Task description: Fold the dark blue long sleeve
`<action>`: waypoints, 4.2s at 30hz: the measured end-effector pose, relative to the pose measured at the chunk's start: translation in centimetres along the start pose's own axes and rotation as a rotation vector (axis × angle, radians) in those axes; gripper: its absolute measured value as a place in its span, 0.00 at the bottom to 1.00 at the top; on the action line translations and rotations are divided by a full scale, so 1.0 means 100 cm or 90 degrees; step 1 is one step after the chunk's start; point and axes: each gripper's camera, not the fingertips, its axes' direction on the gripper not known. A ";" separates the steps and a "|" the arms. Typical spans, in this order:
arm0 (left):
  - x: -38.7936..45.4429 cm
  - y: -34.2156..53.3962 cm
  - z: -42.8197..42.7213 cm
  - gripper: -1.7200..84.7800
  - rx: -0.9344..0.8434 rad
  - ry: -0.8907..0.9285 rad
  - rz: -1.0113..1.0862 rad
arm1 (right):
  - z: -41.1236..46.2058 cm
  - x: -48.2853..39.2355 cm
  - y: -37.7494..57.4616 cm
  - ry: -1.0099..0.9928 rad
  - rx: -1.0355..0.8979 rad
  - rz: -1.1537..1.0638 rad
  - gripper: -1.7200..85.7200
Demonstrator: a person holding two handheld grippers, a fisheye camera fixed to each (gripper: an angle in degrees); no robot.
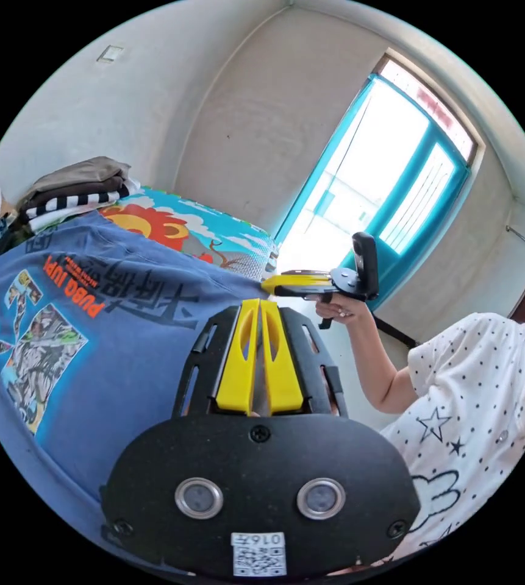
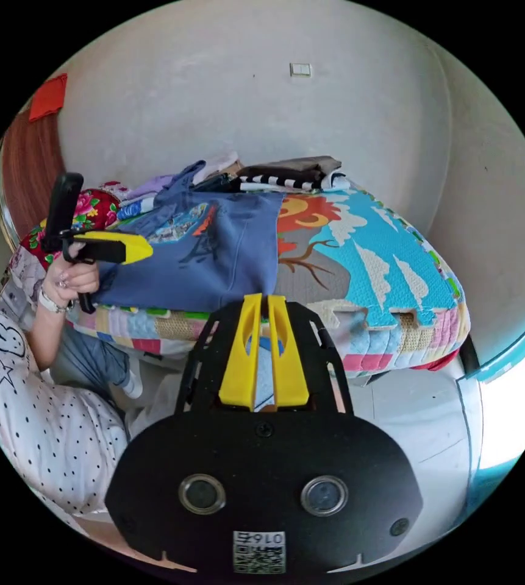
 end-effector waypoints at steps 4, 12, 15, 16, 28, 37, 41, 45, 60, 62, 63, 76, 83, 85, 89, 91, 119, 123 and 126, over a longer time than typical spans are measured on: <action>0.013 -0.033 0.059 0.04 -0.057 -0.048 0.043 | -0.048 0.008 -0.039 -0.007 0.148 0.005 0.06; 0.030 -0.061 0.124 0.09 -0.123 -0.151 0.086 | -0.004 0.037 -0.239 -0.094 0.117 -0.007 0.14; 0.031 -0.062 0.131 0.09 -0.111 -0.166 0.077 | 0.064 0.038 -0.325 -0.122 0.004 -0.016 0.14; 0.031 -0.063 0.132 0.09 -0.106 -0.171 0.083 | 0.090 0.037 -0.354 -0.117 -0.038 -0.009 0.14; -0.004 -0.076 0.127 0.06 -0.064 -0.095 0.026 | 0.217 0.010 -0.485 -0.058 -0.191 -0.033 0.05; -0.021 -0.091 0.117 0.04 -0.076 -0.075 0.002 | 0.233 -0.034 -0.535 0.054 -0.164 -0.079 0.03; -0.023 -0.093 0.112 0.03 -0.074 -0.084 0.003 | 0.267 -0.069 -0.524 0.145 -0.152 -0.160 0.03; -0.023 -0.095 0.106 0.03 -0.071 -0.107 0.006 | 0.283 -0.108 -0.517 0.227 -0.167 -0.198 0.05; -0.164 -0.031 -0.177 0.06 0.093 -0.349 -0.211 | 0.181 -0.251 -0.515 -0.034 0.094 -0.288 0.14; -0.200 -0.021 -0.204 0.07 0.037 -0.373 -0.257 | 0.187 -0.297 -0.518 -0.100 0.110 -0.330 0.14; -0.220 -0.014 -0.214 0.07 -0.013 -0.377 -0.272 | 0.196 -0.329 -0.519 -0.127 0.111 -0.359 0.15; -0.270 0.046 -0.251 0.09 -0.063 -0.314 -0.261 | 0.373 -0.551 -0.542 0.021 0.050 -0.413 0.18; -0.259 0.062 -0.268 0.09 -0.070 -0.327 -0.243 | 0.398 -0.565 -0.530 0.120 0.079 -0.345 0.08; -0.258 0.070 -0.279 0.07 -0.059 -0.318 -0.251 | 0.359 -0.555 -0.523 0.098 0.133 -0.336 0.07; -0.254 0.089 -0.304 0.02 0.003 -0.277 -0.253 | 0.270 -0.529 -0.497 0.042 0.214 -0.363 0.07; -0.246 0.107 -0.331 0.02 0.107 -0.250 -0.250 | 0.211 -0.504 -0.462 -0.040 0.215 -0.385 0.07; 0.017 0.183 -0.246 0.15 0.024 -0.434 -0.138 | 0.224 -0.385 -0.047 -0.149 -0.040 -0.250 0.14; 0.016 0.173 -0.221 0.14 -0.052 -0.488 -0.146 | 0.229 -0.380 -0.036 -0.140 -0.039 -0.262 0.14; 0.019 0.174 -0.218 0.11 -0.065 -0.495 -0.171 | 0.234 -0.385 -0.031 -0.120 -0.024 -0.273 0.14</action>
